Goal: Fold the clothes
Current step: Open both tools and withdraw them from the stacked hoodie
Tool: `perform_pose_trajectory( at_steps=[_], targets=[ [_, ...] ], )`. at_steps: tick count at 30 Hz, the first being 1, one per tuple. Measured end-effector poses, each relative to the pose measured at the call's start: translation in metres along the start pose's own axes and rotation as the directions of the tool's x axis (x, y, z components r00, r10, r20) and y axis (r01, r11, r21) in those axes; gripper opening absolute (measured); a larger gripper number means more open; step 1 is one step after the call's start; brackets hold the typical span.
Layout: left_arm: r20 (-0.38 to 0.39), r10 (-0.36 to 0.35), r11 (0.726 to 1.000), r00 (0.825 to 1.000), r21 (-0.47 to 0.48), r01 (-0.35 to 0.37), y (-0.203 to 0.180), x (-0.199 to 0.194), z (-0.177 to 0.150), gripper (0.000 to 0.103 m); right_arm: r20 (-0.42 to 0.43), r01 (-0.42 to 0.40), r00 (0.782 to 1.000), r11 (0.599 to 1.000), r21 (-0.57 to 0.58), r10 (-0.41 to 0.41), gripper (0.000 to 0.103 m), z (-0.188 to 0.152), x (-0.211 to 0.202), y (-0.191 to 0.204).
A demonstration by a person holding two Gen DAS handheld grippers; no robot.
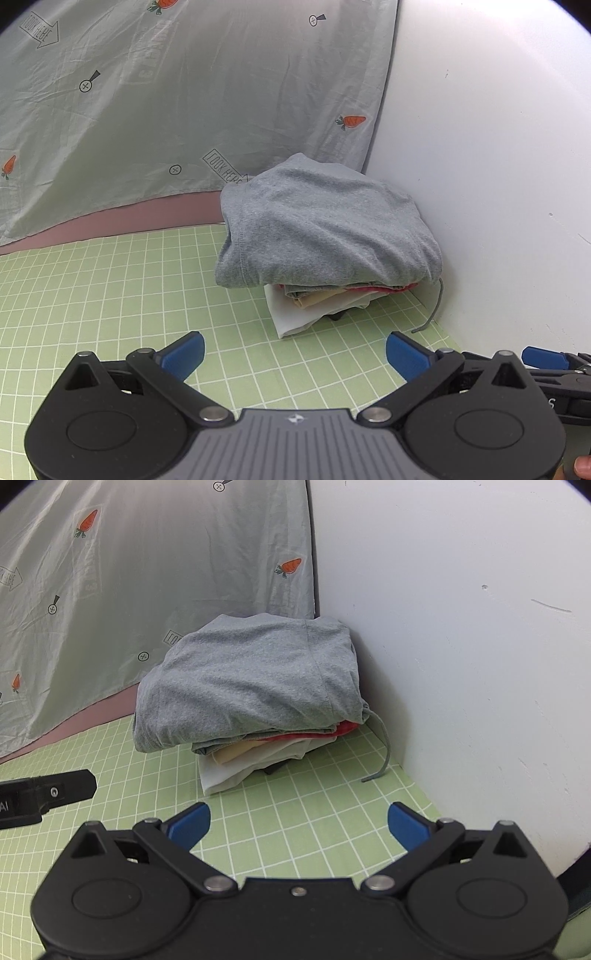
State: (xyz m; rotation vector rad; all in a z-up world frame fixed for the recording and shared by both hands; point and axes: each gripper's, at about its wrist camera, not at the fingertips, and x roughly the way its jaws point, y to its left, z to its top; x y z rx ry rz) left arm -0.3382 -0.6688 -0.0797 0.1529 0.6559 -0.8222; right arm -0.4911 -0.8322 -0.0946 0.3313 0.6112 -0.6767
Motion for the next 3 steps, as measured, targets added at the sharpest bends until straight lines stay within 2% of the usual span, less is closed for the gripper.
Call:
perform_pose_trajectory(
  at_steps=[3],
  targets=[
    [-0.007,0.002,1.000,1.000,0.010,-0.002,-0.0018,0.0000,-0.0012,0.103,0.002,-0.002,1.000,1.000,0.002,0.002,0.103,-0.0005,-0.0007,0.0000]
  ],
)
